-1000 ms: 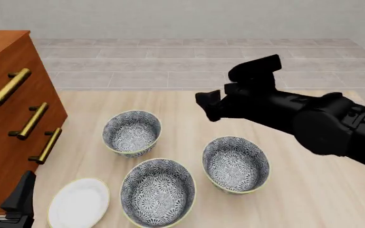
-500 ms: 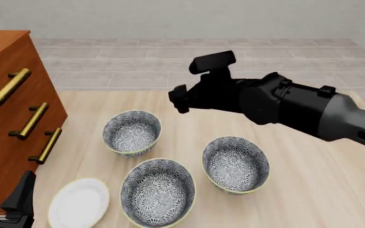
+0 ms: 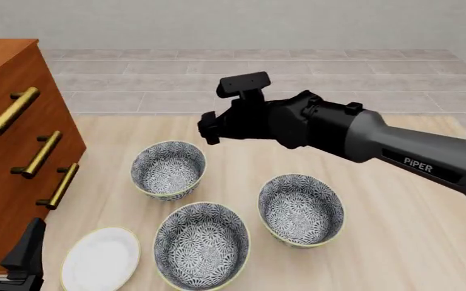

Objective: Stack the bowl at the front on the bowl in the middle.

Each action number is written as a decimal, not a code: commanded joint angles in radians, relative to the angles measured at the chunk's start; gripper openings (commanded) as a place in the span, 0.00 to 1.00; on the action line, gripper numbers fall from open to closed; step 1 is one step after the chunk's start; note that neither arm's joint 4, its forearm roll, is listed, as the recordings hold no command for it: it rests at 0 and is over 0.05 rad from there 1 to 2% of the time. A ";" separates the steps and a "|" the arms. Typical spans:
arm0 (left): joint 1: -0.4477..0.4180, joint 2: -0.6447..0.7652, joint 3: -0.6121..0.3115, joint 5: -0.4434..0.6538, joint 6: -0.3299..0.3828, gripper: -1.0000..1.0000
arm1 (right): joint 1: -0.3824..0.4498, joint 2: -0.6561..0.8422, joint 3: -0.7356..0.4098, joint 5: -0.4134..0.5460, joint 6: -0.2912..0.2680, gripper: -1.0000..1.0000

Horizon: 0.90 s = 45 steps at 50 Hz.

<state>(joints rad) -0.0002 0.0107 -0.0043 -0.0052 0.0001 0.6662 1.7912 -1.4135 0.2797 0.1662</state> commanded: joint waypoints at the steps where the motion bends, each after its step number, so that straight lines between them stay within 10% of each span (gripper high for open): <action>1: 0.000 0.000 0.000 0.000 0.000 1.00 | -0.012 0.082 -0.071 0.018 0.021 1.00; 45: 0.000 0.001 0.000 -0.001 0.000 1.00 | 0.003 0.306 -0.270 0.065 0.118 1.00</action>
<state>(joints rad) -0.0002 0.0116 -0.0043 -0.0061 0.0001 0.6685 2.0560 -1.6516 0.3429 0.2734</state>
